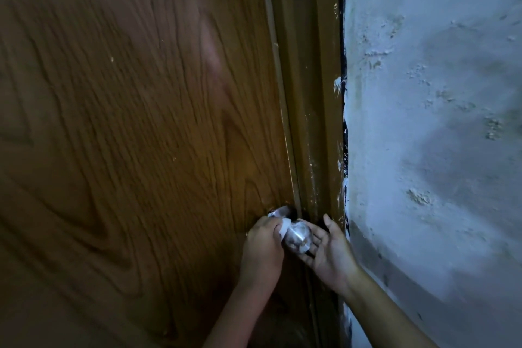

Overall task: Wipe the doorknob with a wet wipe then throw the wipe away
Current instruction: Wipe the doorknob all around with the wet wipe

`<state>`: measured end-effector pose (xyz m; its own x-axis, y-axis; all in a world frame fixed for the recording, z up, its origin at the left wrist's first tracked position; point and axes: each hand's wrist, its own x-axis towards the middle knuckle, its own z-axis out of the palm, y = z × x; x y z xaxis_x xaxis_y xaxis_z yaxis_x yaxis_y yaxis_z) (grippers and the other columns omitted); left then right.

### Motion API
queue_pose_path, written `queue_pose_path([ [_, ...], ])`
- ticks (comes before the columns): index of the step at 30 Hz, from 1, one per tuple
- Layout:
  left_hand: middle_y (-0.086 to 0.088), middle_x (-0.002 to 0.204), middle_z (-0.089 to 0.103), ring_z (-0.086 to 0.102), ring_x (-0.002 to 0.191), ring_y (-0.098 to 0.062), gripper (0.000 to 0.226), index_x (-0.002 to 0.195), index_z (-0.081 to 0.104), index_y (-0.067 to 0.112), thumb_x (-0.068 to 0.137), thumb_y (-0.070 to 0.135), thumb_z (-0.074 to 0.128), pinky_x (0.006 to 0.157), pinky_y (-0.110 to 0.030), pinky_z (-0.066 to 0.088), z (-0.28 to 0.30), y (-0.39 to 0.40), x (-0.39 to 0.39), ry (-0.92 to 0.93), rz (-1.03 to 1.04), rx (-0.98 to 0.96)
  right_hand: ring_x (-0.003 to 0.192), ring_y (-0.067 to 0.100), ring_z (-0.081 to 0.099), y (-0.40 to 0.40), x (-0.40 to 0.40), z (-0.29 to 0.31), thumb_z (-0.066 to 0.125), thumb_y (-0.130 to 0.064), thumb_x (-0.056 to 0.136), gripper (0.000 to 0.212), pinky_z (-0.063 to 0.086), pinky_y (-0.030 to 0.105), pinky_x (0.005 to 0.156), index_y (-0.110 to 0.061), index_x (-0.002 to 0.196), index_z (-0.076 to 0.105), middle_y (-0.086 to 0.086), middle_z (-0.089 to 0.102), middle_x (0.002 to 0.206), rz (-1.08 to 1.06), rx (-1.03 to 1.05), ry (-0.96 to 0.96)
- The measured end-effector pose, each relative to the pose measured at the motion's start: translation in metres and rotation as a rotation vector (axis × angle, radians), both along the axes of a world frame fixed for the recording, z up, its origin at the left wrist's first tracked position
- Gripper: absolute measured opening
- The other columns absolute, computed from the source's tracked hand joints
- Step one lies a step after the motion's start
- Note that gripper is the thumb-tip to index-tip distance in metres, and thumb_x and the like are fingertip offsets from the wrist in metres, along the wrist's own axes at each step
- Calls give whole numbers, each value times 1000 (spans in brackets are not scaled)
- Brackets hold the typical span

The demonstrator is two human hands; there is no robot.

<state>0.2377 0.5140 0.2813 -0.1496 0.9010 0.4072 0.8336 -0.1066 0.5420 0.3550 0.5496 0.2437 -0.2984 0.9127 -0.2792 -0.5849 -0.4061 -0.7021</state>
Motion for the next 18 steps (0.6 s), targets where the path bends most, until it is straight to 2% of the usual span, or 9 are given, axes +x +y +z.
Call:
queue_pose_path([
  [3, 10, 102, 56, 49, 80, 5, 26, 114, 60, 17, 94, 17, 42, 69, -9, 40, -12, -11, -1, -20, 29, 53, 101, 26, 57, -1, 2, -1, 26, -46, 94, 50, 44, 35, 83, -11, 97, 62, 15, 62, 110, 3, 7, 1],
  [6, 9, 99, 58, 54, 83, -1, 25, 113, 61, 20, 92, 21, 47, 71, -15, 47, -21, -22, 1, -10, 16, 111, 101, 24, 58, -1, 3, -3, 26, -46, 94, 52, 44, 35, 83, -10, 105, 61, 14, 63, 111, 8, 13, 5],
  [10, 0, 105, 63, 56, 92, -6, 26, 114, 64, 16, 91, 19, 51, 70, -6, 35, -12, -14, 7, 82, -33, 171, 98, 23, 59, -1, 4, -4, 26, -48, 93, 53, 43, 35, 84, -11, 102, 62, 12, 64, 109, 13, 9, 4],
  [14, 3, 110, 59, 45, 93, 3, 28, 117, 61, 15, 93, 19, 46, 68, -1, 33, -5, -10, 13, 75, -52, 165, 95, 22, 60, -1, 5, -3, 26, -49, 93, 53, 43, 36, 86, -10, 101, 62, 11, 65, 104, 20, 9, 8],
  [18, 11, 93, 55, 50, 81, 1, 22, 107, 64, 20, 92, 22, 48, 64, -9, 36, -19, -21, 5, -5, 36, 140, 98, 22, 59, -3, 6, -3, 24, -49, 93, 53, 43, 34, 83, -13, 100, 62, 10, 65, 107, 33, 22, -11],
])
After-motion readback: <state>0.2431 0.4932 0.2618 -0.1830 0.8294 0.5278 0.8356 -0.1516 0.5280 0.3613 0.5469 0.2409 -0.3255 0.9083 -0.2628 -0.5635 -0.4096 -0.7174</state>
